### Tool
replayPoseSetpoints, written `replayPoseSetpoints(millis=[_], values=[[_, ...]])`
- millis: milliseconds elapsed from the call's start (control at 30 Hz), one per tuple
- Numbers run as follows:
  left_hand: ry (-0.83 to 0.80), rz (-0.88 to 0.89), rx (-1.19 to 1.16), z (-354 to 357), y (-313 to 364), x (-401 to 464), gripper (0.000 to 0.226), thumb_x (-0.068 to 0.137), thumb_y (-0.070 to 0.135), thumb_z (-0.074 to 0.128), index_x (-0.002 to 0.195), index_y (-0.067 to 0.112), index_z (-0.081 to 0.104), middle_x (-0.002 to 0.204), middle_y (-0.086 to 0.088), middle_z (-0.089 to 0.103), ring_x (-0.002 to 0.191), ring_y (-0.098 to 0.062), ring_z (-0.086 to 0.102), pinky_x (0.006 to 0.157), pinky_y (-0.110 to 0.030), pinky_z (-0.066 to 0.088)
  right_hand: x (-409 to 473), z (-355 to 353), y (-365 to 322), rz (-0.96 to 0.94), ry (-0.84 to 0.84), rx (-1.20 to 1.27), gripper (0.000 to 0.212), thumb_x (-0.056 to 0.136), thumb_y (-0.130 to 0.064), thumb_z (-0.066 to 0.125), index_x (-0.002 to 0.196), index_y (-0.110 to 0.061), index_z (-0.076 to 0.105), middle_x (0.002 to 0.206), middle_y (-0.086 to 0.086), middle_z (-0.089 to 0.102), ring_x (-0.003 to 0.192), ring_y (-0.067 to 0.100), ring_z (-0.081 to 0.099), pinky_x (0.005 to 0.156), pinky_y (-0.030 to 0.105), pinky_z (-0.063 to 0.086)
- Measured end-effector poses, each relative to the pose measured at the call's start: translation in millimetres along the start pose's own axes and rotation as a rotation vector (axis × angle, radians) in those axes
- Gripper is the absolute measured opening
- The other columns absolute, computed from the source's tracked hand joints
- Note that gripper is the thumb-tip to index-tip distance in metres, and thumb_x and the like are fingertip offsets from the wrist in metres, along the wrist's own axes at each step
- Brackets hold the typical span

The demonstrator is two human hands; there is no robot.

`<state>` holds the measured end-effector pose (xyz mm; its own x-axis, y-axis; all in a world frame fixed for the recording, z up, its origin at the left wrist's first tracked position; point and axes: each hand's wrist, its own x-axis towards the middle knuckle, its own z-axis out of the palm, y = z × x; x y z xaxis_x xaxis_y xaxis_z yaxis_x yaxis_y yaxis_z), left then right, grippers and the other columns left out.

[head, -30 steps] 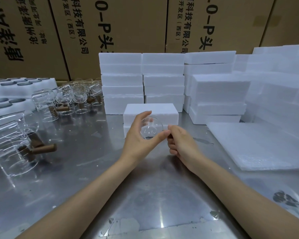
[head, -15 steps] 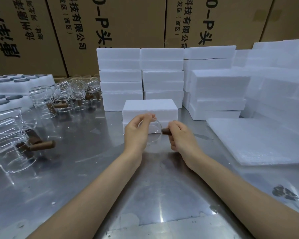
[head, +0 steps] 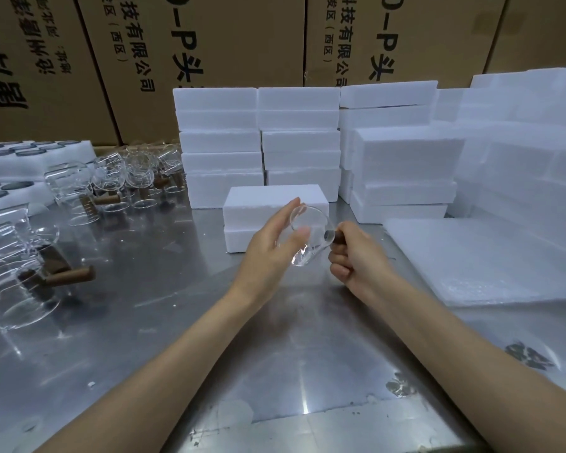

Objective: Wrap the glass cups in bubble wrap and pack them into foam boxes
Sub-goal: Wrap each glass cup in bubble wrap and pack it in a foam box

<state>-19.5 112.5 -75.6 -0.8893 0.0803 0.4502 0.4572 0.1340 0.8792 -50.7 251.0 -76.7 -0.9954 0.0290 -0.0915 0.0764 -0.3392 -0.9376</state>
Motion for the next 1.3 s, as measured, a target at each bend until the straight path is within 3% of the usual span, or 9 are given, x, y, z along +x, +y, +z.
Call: replayPoseSetpoints(millis=[367, 467, 600, 733, 833, 967, 1067, 1167, 1300], values=[[0.157, -0.014, 0.058, 5, -6, -2, 0.045, 0.072, 0.017, 0.083, 0.106, 0.020, 0.054, 0.107, 0.009, 0.063, 0.104, 0.009, 0.057, 0.083, -0.012, 0.046, -10, 5, -1, -0.172, 0.005, -0.301, 0.022, 0.091, -0.012, 0.034, 0.069, -0.014, 0.039, 0.040, -0.015, 0.041, 0.038, 0.006, 0.023, 0.035, 0.018, 0.022], [0.236, -0.132, 0.041, 7, -4, -2, 0.041, 0.073, 0.028, 0.082, 0.099, 0.018, 0.053, 0.096, 0.013, 0.061, 0.086, 0.020, 0.054, 0.066, -0.006, 0.044, -13, 9, 1, -0.268, -0.001, -0.431, 0.028, 0.092, -0.013, 0.037, 0.064, -0.015, 0.038, 0.044, -0.012, 0.045, 0.038, 0.004, 0.030, 0.038, 0.017, 0.026], [0.274, -0.223, 0.016, 5, -4, -2, 0.025, 0.083, 0.038, 0.071, 0.092, 0.021, 0.055, 0.091, 0.015, 0.059, 0.078, 0.016, 0.053, 0.069, -0.015, 0.043, -14, 12, 5, -0.294, -0.008, -0.517, 0.028, 0.094, -0.019, 0.038, 0.066, -0.016, 0.042, 0.047, -0.019, 0.057, 0.038, 0.001, 0.034, 0.051, 0.024, 0.029], [0.192, -0.266, -0.013, 2, 0, 0, 0.031, 0.083, 0.047, 0.068, 0.099, 0.023, 0.056, 0.101, 0.016, 0.061, 0.099, 0.006, 0.054, 0.072, -0.011, 0.038, -11, 10, 3, -0.237, 0.015, -0.476, 0.024, 0.092, -0.018, 0.038, 0.069, -0.015, 0.040, 0.049, -0.015, 0.057, 0.037, 0.004, 0.028, 0.044, 0.023, 0.026], [0.029, -0.253, -0.080, -7, 4, 5, 0.063, 0.070, 0.063, 0.071, 0.119, 0.027, 0.055, 0.113, 0.022, 0.062, 0.110, 0.008, 0.054, 0.082, -0.014, 0.040, -7, 7, -2, -0.138, 0.002, -0.306, 0.020, 0.092, -0.014, 0.036, 0.073, -0.013, 0.041, 0.038, -0.014, 0.043, 0.034, 0.004, 0.021, 0.035, 0.018, 0.021], [-0.148, -0.100, 0.153, -13, -1, 4, 0.096, 0.064, 0.047, 0.084, 0.144, 0.032, 0.032, 0.132, 0.022, 0.052, 0.125, 0.011, 0.042, 0.096, -0.006, 0.037, -5, 2, -7, 0.008, 0.000, -0.102, 0.029, 0.092, -0.014, 0.036, 0.067, -0.012, 0.051, 0.044, -0.008, 0.025, 0.034, 0.006, 0.018, 0.033, 0.018, 0.016], [-0.071, -0.048, 0.204, -14, -2, 5, 0.082, 0.070, 0.031, 0.083, 0.141, 0.024, 0.041, 0.127, 0.011, 0.058, 0.120, -0.003, 0.053, 0.093, -0.013, 0.042, -6, 0, -9, 0.071, -0.062, -0.068, 0.030, 0.093, -0.017, 0.040, 0.066, -0.014, 0.053, 0.045, -0.006, 0.027, 0.035, 0.007, 0.020, 0.033, 0.017, 0.019], [0.032, -0.145, 0.088, -18, 3, 7, 0.065, 0.068, 0.041, 0.081, 0.125, 0.020, 0.057, 0.113, 0.007, 0.067, 0.105, -0.005, 0.064, 0.081, -0.015, 0.050, -7, 2, -13, -0.090, -0.085, -0.291, 0.024, 0.095, -0.030, 0.046, 0.079, -0.018, 0.057, 0.053, -0.008, 0.053, 0.040, 0.006, 0.040, 0.039, 0.017, 0.034], [0.117, -0.357, -0.015, -26, 6, 9, 0.054, 0.068, 0.057, 0.077, 0.102, 0.016, 0.071, 0.100, 0.004, 0.074, 0.096, -0.009, 0.069, 0.086, -0.024, 0.053, -10, 0, -10, -0.609, -0.087, -0.746, 0.008, 0.092, -0.034, 0.054, 0.087, -0.028, 0.055, 0.091, -0.017, 0.069, 0.072, 0.004, 0.058, 0.066, 0.021, 0.046]])
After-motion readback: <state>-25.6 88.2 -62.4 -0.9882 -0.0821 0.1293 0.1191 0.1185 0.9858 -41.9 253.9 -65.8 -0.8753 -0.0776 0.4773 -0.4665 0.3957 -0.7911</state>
